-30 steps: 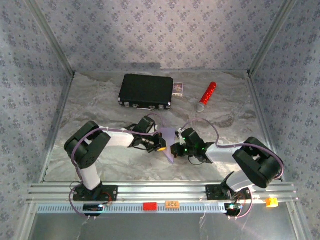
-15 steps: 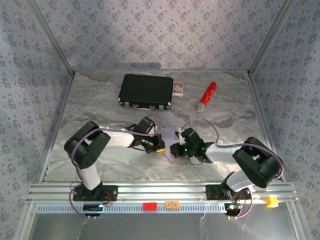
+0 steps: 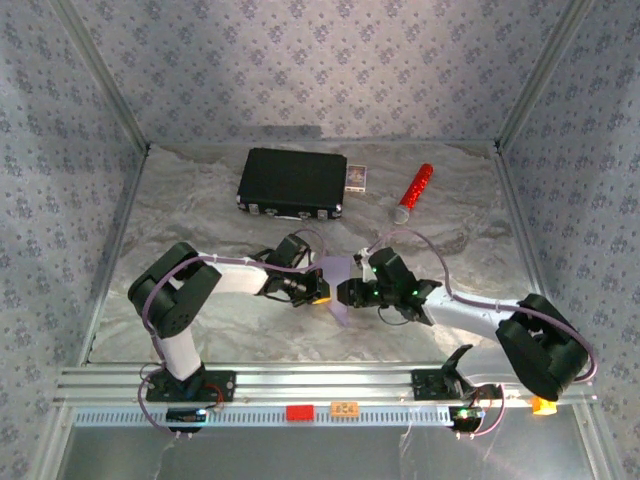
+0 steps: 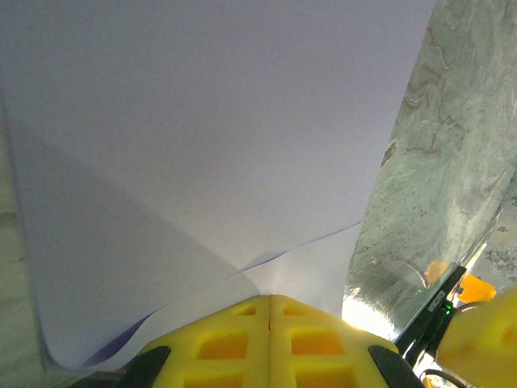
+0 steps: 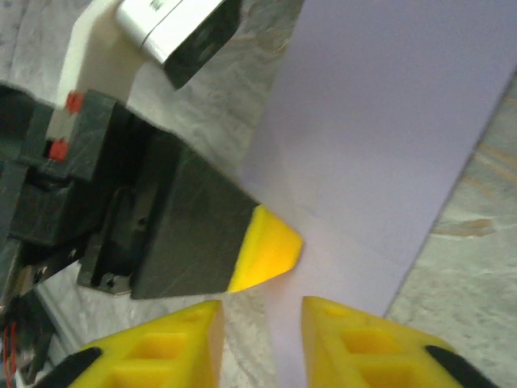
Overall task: Fold a paper plane with a square sheet of paper (pick it up from the middle)
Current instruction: Third fold the triangle at the center of the table.
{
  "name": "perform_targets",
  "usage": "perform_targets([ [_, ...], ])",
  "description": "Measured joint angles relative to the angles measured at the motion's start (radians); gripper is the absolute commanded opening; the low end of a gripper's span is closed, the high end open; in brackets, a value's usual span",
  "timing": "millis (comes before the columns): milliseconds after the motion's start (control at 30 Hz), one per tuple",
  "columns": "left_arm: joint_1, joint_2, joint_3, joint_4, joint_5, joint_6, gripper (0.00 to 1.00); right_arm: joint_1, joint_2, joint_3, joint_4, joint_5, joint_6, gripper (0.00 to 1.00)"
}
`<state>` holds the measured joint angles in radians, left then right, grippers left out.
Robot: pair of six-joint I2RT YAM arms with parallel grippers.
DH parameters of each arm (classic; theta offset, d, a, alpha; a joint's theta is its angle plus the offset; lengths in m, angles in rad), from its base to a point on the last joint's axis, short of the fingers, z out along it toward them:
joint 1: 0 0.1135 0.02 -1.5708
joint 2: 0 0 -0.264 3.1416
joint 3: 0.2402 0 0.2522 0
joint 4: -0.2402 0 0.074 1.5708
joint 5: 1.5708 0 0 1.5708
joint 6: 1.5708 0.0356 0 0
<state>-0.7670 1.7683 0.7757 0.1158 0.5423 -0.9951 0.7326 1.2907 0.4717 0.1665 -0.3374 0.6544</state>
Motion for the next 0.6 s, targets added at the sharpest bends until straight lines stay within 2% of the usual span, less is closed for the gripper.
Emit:
perform_targets([
  [100, 0.0, -0.001, -0.001, 0.0, -0.004, 0.003, 0.0, 0.017, 0.017, 0.006, -0.007, -0.05, 0.021, 0.11],
  [167, 0.0, -0.001, -0.001, 0.0, -0.005, 0.003, 0.0, 0.035, 0.037, 0.014, -0.013, -0.066, 0.03, 0.08],
  [600, 0.0, -0.007, -0.006, 0.001, -0.011, 0.003, 0.0, 0.08, 0.173, 0.071, -0.014, -0.094, 0.038, 0.06],
])
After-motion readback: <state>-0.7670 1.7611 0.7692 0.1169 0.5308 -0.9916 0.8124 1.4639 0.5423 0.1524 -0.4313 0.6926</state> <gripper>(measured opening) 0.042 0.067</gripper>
